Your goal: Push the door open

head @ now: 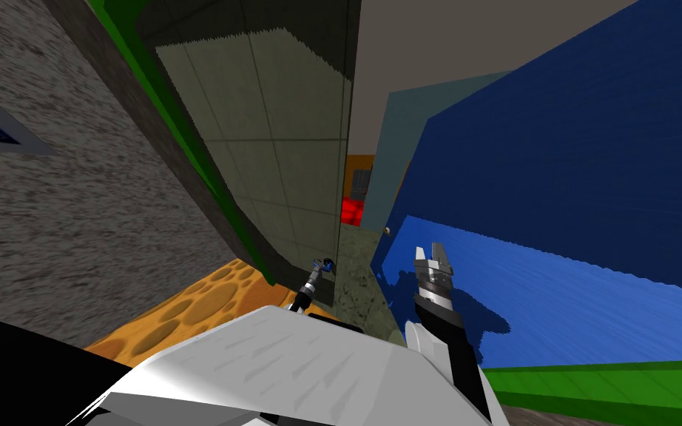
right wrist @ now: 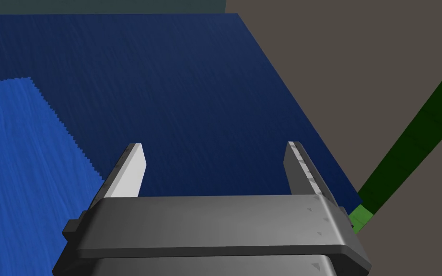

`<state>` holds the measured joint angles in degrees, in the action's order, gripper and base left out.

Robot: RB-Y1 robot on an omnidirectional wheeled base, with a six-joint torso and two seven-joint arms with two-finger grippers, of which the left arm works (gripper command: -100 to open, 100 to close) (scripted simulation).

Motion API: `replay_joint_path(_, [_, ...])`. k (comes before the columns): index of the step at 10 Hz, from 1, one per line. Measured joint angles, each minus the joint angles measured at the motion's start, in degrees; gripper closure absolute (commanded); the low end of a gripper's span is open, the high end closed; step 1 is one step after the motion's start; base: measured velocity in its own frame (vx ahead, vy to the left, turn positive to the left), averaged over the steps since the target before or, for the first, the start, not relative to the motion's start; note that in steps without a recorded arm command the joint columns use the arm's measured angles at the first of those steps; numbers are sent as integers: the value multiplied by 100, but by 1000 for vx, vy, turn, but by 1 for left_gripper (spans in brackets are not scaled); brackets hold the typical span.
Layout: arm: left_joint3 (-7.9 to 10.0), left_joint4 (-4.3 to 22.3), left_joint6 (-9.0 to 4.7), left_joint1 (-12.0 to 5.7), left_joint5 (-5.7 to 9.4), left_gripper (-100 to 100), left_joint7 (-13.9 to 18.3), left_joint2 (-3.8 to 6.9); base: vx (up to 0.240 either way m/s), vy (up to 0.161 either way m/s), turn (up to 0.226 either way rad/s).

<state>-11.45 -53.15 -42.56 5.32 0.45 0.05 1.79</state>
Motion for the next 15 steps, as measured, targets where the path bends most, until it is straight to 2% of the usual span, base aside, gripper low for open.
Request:
replay_joint_path(3, [2, 19, 18, 26, 3, 100, -3, 1, 27, -20, 18])
replay_joint_path(4, [23, 68, 16, 23, 14, 100, -6, 32, 162, -83, 63])
replay_joint_path(6, [83, -24, 73, 107, 38, 100, -38, 92, 158, -60, 64])
replay_joint_path(7, [146, 99, 42, 4, 63, 100, -70, 78, 193, -48, 35])
replay_joint_path(9, [264, 157, 4, -70, 111, 100, -112, 120, 182, -87, 70])
replay_joint_path(10, [310, -11, 88, 13, 129, 100, -129, 156, 157, -74, 54])
replay_joint_path(11, [359, -46, 124, 11, 150, 100, -141, 181, 84, -31, 14])
replay_joint_path(12, [415, 157, 20, -127, 172, 100, -155, 177, 114, -53, 92])
replay_joint_path(15, [599, 201, 8, -118, 244, 100, -221, 201, 133, -78, 82])
